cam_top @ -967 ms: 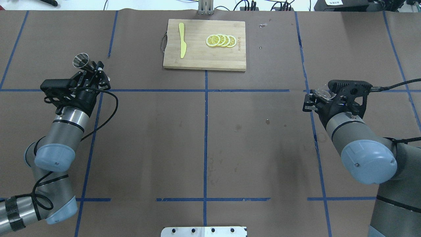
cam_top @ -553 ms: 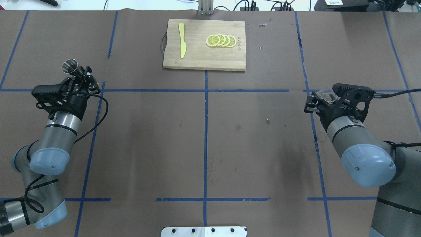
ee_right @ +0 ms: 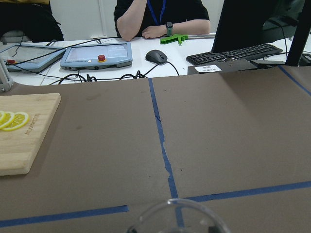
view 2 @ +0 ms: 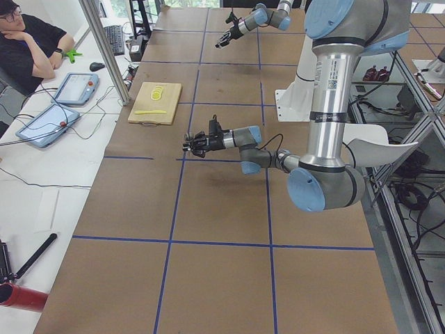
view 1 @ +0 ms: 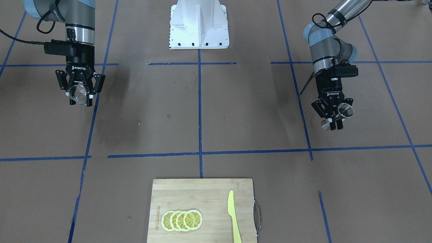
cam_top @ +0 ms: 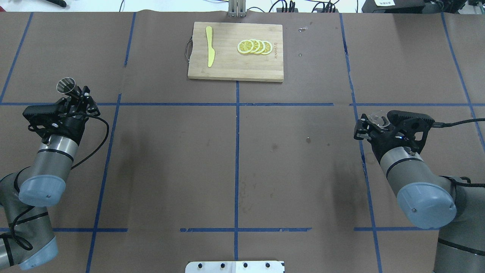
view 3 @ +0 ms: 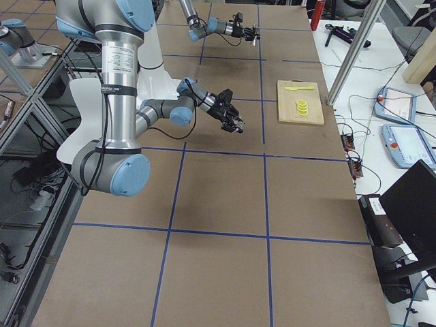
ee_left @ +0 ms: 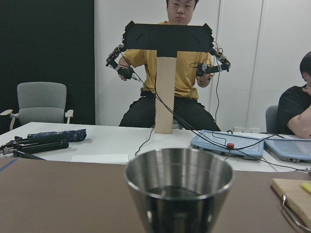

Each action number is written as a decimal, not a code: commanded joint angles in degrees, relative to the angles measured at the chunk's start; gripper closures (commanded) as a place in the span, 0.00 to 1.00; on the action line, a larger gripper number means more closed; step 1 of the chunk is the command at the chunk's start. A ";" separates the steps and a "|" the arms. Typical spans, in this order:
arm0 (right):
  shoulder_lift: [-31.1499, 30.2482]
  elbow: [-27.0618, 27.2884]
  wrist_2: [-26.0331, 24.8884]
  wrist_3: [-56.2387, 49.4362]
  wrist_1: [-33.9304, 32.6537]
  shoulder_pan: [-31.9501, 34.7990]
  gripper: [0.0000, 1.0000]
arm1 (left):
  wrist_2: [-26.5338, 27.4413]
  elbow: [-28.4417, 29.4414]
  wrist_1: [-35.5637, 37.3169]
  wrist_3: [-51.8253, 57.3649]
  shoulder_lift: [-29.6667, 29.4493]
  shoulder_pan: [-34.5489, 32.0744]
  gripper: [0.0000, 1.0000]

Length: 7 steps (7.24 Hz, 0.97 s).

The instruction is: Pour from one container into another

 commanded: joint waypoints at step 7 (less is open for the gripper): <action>-3.72 -2.89 -4.37 0.30 7.84 -2.90 1.00 | -2.11 -5.75 30.94 -29.31 0.70 2.72 1.00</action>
